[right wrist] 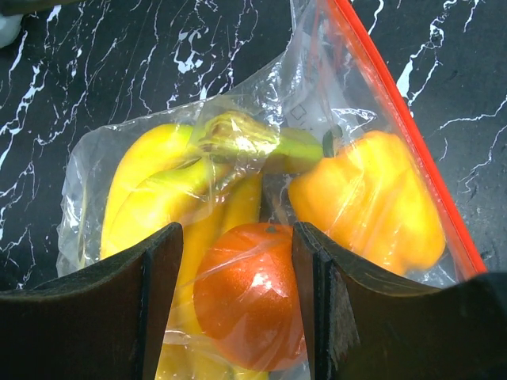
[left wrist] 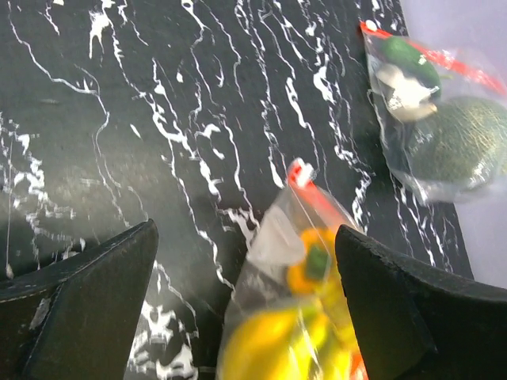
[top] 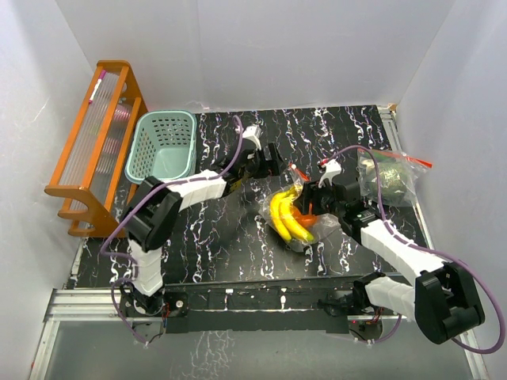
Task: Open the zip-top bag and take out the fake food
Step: Adjust the zipper food storage bag at the center of the board.
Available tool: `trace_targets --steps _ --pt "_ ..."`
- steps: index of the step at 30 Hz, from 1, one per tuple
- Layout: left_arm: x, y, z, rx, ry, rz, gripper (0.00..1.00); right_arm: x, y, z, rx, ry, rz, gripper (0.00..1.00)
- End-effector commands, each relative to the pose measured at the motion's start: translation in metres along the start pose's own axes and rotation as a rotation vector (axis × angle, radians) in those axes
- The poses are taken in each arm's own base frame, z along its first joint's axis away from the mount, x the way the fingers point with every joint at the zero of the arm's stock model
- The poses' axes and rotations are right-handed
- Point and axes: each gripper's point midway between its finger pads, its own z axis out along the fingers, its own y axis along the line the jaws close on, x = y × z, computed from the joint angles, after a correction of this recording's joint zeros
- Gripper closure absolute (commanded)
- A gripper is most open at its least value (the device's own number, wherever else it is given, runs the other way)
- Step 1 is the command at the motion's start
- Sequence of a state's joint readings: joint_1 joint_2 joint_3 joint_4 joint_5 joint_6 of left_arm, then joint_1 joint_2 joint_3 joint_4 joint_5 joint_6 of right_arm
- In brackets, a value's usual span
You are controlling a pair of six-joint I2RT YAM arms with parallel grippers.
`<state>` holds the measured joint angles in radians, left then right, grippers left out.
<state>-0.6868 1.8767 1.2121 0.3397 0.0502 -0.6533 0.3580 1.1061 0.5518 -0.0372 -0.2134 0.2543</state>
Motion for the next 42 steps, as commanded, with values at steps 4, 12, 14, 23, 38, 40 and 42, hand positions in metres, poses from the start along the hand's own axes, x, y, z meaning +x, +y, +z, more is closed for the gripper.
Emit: trace_targets --steps 4,12,14,23,38,40,42 --pt "-0.001 -0.038 0.041 0.174 0.076 -0.038 0.08 0.013 0.0 -0.003 -0.004 0.013 0.016 0.4" --pt "0.024 -0.046 0.031 0.256 0.148 0.006 0.16 0.01 -0.002 -0.002 0.004 0.01 0.009 0.4" --pt "0.032 -0.046 0.031 0.283 0.165 -0.011 0.18 0.011 -0.001 -0.002 0.002 0.013 0.009 0.4" --pt "0.055 -0.059 0.044 0.415 0.219 -0.105 0.67 0.01 -0.001 -0.003 -0.003 0.008 0.009 0.4" --pt "0.018 -0.099 0.001 0.64 0.121 -0.016 1.0 -0.052 0.024 -0.033 -0.059 -0.174 -0.006 0.4" --pt "0.014 -0.096 0.001 0.609 0.125 -0.026 1.0 -0.056 0.027 -0.034 -0.067 -0.171 -0.01 0.4" --pt "0.009 -0.087 0.009 0.537 0.101 -0.041 0.54 -0.052 0.028 -0.031 -0.077 -0.153 -0.008 0.4"
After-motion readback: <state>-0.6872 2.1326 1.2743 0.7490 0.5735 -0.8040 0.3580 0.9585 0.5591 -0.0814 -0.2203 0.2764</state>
